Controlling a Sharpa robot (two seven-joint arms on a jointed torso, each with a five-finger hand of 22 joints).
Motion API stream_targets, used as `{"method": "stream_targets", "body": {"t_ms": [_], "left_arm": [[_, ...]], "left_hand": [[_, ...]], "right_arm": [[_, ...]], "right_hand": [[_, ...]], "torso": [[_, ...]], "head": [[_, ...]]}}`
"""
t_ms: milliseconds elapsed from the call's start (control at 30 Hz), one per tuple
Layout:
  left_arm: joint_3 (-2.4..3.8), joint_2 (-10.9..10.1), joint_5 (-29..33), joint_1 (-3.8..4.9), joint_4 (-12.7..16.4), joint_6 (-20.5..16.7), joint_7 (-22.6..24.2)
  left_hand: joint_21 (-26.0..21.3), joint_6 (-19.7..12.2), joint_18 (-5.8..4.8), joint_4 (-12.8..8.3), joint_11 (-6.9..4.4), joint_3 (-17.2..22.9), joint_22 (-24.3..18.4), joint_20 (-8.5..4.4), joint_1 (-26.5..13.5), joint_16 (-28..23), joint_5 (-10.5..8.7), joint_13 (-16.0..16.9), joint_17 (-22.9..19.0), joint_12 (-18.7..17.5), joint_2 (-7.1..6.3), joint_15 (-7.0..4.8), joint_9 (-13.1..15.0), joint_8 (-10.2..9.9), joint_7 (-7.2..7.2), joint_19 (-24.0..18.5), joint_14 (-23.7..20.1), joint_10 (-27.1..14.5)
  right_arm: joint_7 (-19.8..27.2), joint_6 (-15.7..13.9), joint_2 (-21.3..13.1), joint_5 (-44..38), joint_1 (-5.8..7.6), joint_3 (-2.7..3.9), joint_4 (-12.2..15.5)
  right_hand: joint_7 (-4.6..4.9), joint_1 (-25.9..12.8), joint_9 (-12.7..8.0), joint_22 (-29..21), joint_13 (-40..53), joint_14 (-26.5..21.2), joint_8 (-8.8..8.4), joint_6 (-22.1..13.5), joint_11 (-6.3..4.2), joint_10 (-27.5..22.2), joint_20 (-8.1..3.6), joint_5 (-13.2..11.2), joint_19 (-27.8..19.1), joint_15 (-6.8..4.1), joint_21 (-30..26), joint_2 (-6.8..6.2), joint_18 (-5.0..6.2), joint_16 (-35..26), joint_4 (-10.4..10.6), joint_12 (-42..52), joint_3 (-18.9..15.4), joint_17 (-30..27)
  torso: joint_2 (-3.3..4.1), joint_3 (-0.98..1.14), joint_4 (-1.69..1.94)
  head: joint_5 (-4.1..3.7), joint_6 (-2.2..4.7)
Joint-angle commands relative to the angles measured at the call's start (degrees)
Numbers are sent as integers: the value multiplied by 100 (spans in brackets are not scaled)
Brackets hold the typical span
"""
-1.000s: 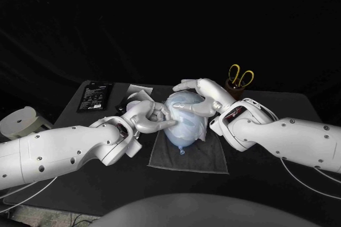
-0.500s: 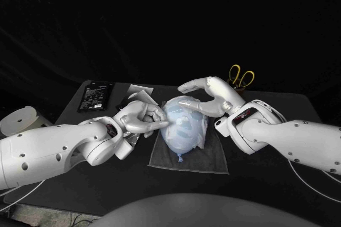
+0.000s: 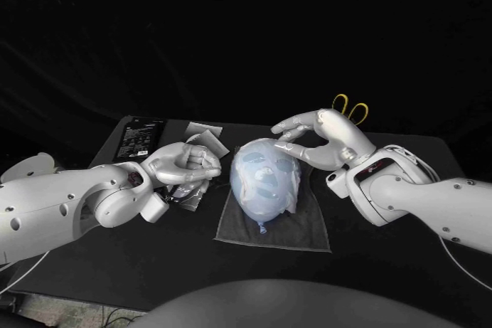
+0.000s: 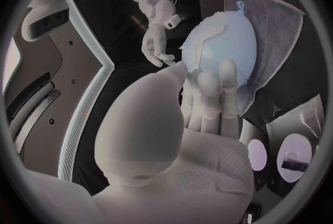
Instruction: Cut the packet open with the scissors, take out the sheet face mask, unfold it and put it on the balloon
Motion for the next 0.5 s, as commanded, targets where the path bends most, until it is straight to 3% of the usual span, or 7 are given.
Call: {"method": "stream_targets", "body": {"t_ms": [33,233,300,367,433,467,500], "left_arm": [[12,21,-513,9,-134,-260,359],[17,132,-1505,9,-280,-1361,710],[17,205,-1865,7,-341,-1700,822],[15,289,-2212,6,-410,-1955,888],[13,379,-2535,3,-469,-2142,917],[12,421,-2674,1,-490,-2207,915],[11,459,-2807,-2,-508,-2247,895]], "left_hand": [[-303,-148,28,-70,136,161,-167,95,61,-490,19,-221,-368,-343,-109,112,-149,-188,124,-232,-506,-269],[-1464,-844,-169,-214,602,143,-799,511,18,-1650,21,-780,-933,-1177,-351,675,-580,-649,451,-1168,-2170,-1369],[-2296,-1146,-307,-246,963,-403,-1317,781,85,-2117,7,-1059,-1200,-1515,-255,1071,-752,-753,284,-1652,-3160,-1956],[-2946,-1355,-302,-141,1132,-1323,-1776,986,375,-2350,12,-1345,-1437,-1703,-53,1258,-920,-811,104,-1824,-3700,-2199],[-3510,-1629,-433,276,1096,-2125,-2146,1081,764,-2788,42,-1635,-1750,-1983,-169,1368,-1060,-890,-110,-2163,-4333,-2594],[-3615,-1680,-488,277,1020,-2322,-2211,1087,792,-2913,50,-1692,-1826,-2049,-221,1422,-1084,-904,-155,-2251,-4487,-2687],[-3854,-1761,-581,296,912,-2577,-2409,1090,816,-3101,41,-1793,-1953,-2155,-320,1516,-1126,-923,-221,-2541,-4694,-2810]], "right_arm": [[-63,-38,-59,-488,17,8,73],[-213,-31,-175,-780,48,17,204],[-294,0,-212,-875,55,19,251],[-395,53,-241,-969,60,19,298],[-505,116,-268,-1074,63,20,353],[-561,149,-280,-1127,64,20,384],[-622,188,-292,-1183,65,20,416]], "right_hand": [[-78,5,7,47,104,365,45,110,-111,305,-138,-30,349,-146,167,-128,96,216,40,137,157,198],[-255,-75,35,186,543,1165,99,273,-338,879,-456,-16,1056,-456,541,-294,91,879,23,622,316,761],[-359,-170,60,324,971,1699,127,357,-449,1174,-595,14,1504,-641,833,-355,87,1444,-21,1117,286,1159],[-428,-296,103,510,2110,1992,151,421,-556,1110,-751,50,1884,-746,1166,-389,68,2165,-80,2239,239,1723],[-465,-380,143,678,4379,2388,187,428,-570,1339,-849,122,2140,-802,1443,-391,69,4043,-120,4503,199,3695],[-511,-431,223,970,5677,2348,254,385,-633,1091,-942,215,2194,-702,1818,-298,42,5094,-195,5732,267,4783],[-457,-487,254,1061,6041,2375,279,368,-553,1132,-938,203,2167,-777,1920,-329,49,5368,-212,6073,253,5096]], "torso": [[12,-2,1],[21,0,4],[19,-3,0],[13,-3,-5],[13,-2,-6],[20,-1,-6],[21,-1,-8]], "head": [[13,0],[9,0],[18,0],[22,0],[23,0],[18,0],[19,0]]}}
